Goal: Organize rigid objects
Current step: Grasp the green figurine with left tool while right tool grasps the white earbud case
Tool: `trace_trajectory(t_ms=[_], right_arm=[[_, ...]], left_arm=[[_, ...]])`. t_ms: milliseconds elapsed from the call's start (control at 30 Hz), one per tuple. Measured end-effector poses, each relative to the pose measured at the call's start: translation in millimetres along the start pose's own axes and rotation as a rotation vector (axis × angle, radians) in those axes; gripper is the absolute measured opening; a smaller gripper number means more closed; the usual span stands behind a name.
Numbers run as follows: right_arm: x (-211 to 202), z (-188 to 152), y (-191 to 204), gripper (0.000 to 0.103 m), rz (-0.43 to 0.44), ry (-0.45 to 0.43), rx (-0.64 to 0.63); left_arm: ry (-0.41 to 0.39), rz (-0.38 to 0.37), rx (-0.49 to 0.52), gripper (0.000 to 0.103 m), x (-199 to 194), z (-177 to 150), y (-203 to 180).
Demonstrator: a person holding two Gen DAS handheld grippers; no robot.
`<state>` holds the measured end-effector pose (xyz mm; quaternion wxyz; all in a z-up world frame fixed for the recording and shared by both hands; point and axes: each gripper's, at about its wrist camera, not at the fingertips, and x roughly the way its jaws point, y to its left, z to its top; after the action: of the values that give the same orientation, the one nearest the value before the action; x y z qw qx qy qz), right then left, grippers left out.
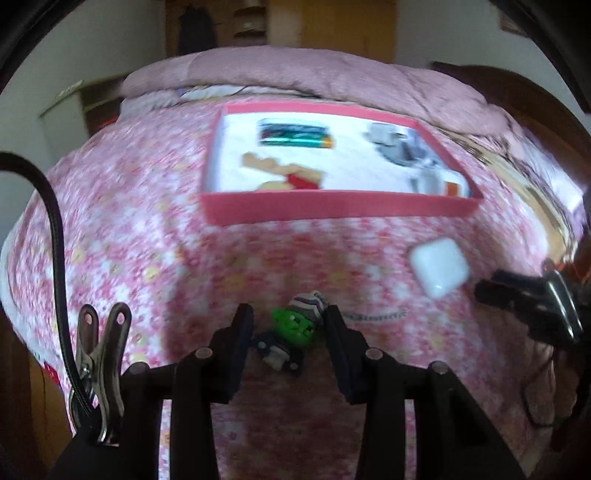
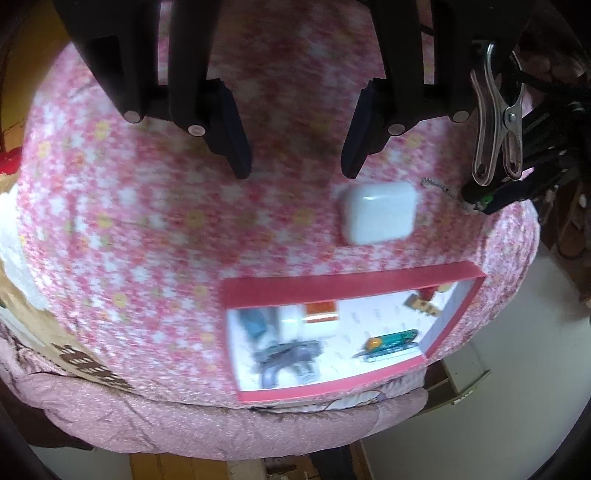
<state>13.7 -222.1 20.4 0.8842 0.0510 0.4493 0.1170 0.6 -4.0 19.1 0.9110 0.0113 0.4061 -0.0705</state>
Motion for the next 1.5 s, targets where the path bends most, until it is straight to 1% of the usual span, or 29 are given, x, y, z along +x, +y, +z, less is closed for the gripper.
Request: trace_trajectory(t_ms=[67,133,300,433,533,633,833,1300,1400,1500], right_arm=[[4.0,3.4,10.9,0.057,0.004,0.005,-0.021],[7.3,6.4,21.1,0.057,-0.006,0.003,-0.048],[14.4,13.9,45.4,0.061,-0.04,-0.015,-0.115],[24.9,16.6,63.0,0.062,-0.07,-0.007,-0.181],[32.7,16.7,68.5,0.064,-0.085,-0.003,-0.192],[34.7,15.2,70.7,0.064,-0.107,-0.019,-0.219],[34.7,13.9,71.1,0.064,-0.102,-0.027,-0.25],[24.6,3.7,58.1,0.063,-0.049,-0.052,-0.183],[21.1,2.2,54.0,0.063,-0.024,-0.056,-0.159],[16.2,0.7,48.7,0.063,-0.004,-0.07,-0.133]], left_arm=[[-0.006,-0.02,-0.025,0.042,1.3,-1.4,6.8],[-0.016,-0.014,-0.015,0.042,1.5,-2.5,6.1],[-0.037,0.01,0.02,0.042,2.9,-5.9,1.7],[-0.042,-0.012,0.004,0.042,3.1,-6.2,4.6],[-0.047,-0.02,0.002,0.042,2.4,-7.3,5.6],[-0.05,-0.024,-0.001,0.042,1.3,-8.6,6.5],[-0.052,-0.022,0.0,0.042,1.6,-8.4,6.2],[-0.041,-0.004,0.011,0.042,2.0,-6.7,3.1],[-0.036,-0.01,0.003,0.041,0.7,-6.0,3.9],[-0.026,-0.032,-0.026,0.041,-0.3,-4.4,6.9]])
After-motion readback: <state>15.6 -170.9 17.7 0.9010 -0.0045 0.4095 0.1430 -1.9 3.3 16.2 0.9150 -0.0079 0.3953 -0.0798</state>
